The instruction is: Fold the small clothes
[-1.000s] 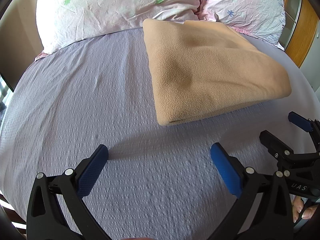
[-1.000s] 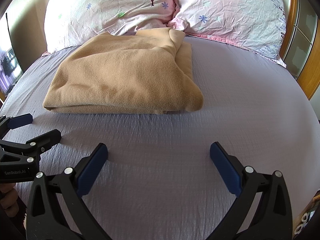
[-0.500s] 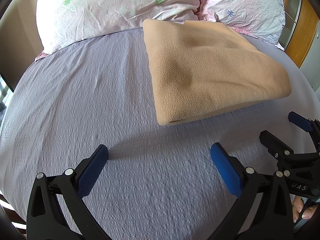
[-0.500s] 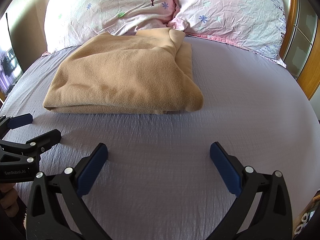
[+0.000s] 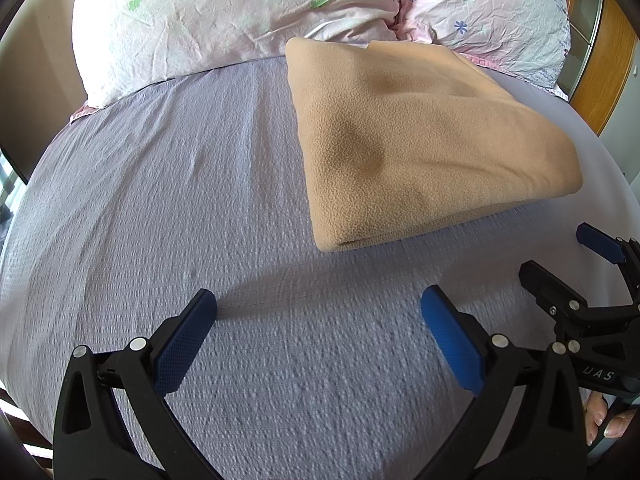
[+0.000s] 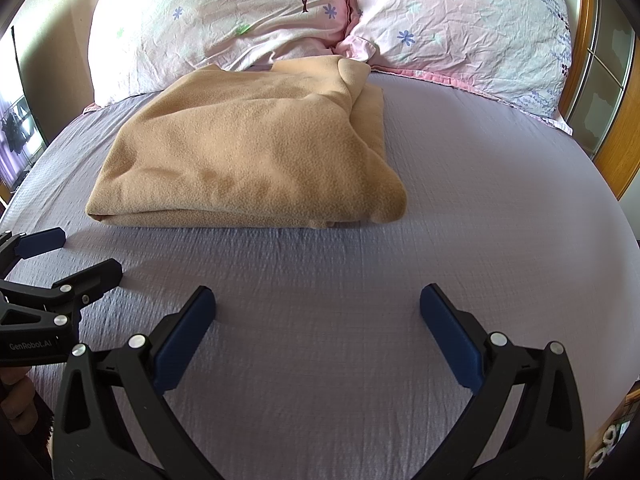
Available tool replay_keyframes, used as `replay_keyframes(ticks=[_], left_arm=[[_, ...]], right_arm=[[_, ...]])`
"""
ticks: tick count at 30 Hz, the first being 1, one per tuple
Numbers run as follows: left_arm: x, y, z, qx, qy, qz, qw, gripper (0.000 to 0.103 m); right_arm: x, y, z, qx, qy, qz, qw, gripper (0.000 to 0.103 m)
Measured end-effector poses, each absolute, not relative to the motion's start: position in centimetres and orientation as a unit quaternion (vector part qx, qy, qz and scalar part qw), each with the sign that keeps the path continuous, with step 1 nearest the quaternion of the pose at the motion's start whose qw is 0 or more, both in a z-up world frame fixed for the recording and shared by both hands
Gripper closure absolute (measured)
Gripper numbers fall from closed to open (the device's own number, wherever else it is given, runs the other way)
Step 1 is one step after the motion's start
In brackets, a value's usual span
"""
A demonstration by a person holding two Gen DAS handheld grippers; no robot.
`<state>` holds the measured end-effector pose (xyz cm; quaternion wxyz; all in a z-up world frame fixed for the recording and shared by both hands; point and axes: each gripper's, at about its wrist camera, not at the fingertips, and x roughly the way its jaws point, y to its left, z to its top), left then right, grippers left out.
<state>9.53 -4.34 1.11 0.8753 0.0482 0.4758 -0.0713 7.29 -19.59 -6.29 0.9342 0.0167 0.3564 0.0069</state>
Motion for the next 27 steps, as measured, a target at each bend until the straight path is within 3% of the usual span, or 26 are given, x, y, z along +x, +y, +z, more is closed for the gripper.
replay_keyframes(ticks=[27], left_arm=[[9.64, -4.39, 1.18, 0.050, 0.479, -0.071, 0.874, 0.001]], right_arm=[[7.32, -19.51, -6.26, 0.017, 0.356, 0.006, 0.934, 0.002]])
